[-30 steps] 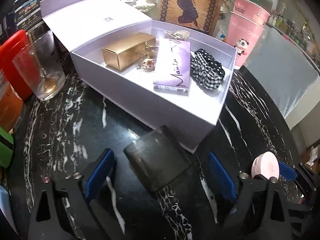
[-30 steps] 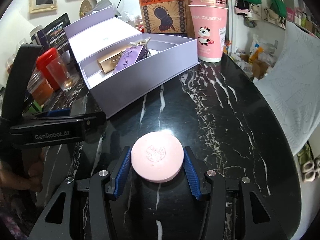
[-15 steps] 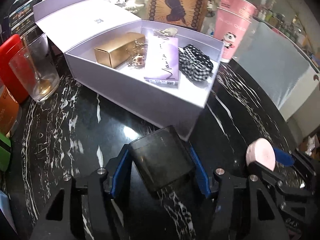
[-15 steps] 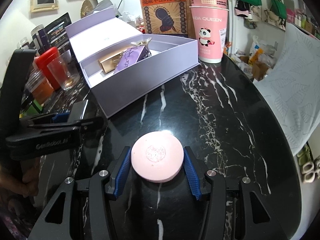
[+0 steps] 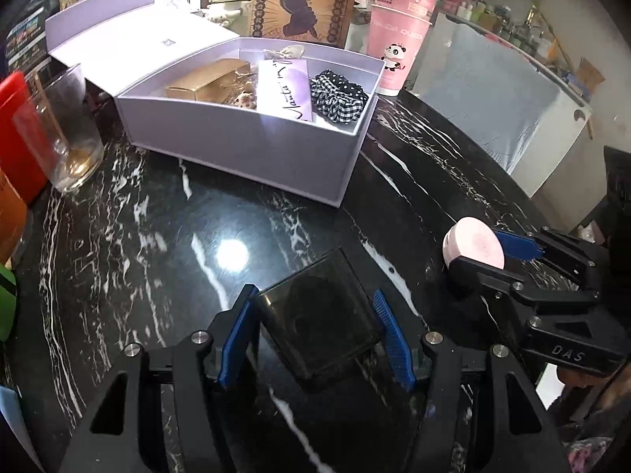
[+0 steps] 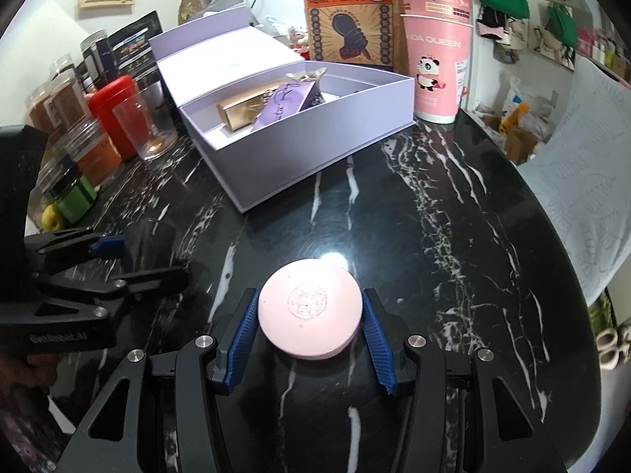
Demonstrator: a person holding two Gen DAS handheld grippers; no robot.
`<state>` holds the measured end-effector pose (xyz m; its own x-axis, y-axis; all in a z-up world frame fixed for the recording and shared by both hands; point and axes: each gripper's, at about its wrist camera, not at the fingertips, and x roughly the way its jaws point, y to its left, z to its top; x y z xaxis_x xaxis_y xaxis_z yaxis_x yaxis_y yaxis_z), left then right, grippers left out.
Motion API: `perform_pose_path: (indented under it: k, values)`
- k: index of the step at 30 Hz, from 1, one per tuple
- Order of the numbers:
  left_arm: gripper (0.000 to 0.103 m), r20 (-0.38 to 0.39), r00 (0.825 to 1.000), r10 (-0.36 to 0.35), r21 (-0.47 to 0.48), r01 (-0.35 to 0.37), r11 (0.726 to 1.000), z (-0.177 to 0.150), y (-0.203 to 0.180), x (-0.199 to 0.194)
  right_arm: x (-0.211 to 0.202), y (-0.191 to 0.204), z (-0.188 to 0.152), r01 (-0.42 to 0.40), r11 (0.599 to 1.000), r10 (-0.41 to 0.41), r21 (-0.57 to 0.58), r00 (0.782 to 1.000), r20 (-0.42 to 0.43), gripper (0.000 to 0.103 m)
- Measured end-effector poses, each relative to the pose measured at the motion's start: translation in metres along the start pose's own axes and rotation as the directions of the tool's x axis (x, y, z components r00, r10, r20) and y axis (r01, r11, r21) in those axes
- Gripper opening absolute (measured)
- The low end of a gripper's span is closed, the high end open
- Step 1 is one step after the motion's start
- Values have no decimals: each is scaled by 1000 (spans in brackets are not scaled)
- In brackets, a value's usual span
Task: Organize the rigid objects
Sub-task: 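Grasp the pink round compact with the right gripper while the left grasps the dark square case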
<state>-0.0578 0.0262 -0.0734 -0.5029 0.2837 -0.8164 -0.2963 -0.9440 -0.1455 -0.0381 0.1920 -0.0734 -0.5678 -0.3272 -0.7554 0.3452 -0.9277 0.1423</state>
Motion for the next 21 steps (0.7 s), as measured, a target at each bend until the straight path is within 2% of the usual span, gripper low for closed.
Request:
perform_pose_path:
  k: [6,10,14,18,21]
  values:
    - [60,-7,1000,3,-31,-4,1000,-1,2,0,-1,8,-3,-7,1000,7,-11,1000,-3,51]
    - [60,-31,998,53,-20,-53,998,3,-5,4,-1,11,-3,-9,1000,9,-14,1000,-8,51]
    - [60,-20,994,111,-4,-111,994,5,-11,9,-1,11,-3,-12,1000,12,-11,1000,-9,51]
    - [60,16,996,84,-45,-83,996,5,-6,7,-1,10,-2,-20,1000,20,-5,1000,-10,51]
    - [60,35,997,67,-34,-66,997,3,-3,6,-1,10,-2,-20,1000,20,-4,1000,-10,51]
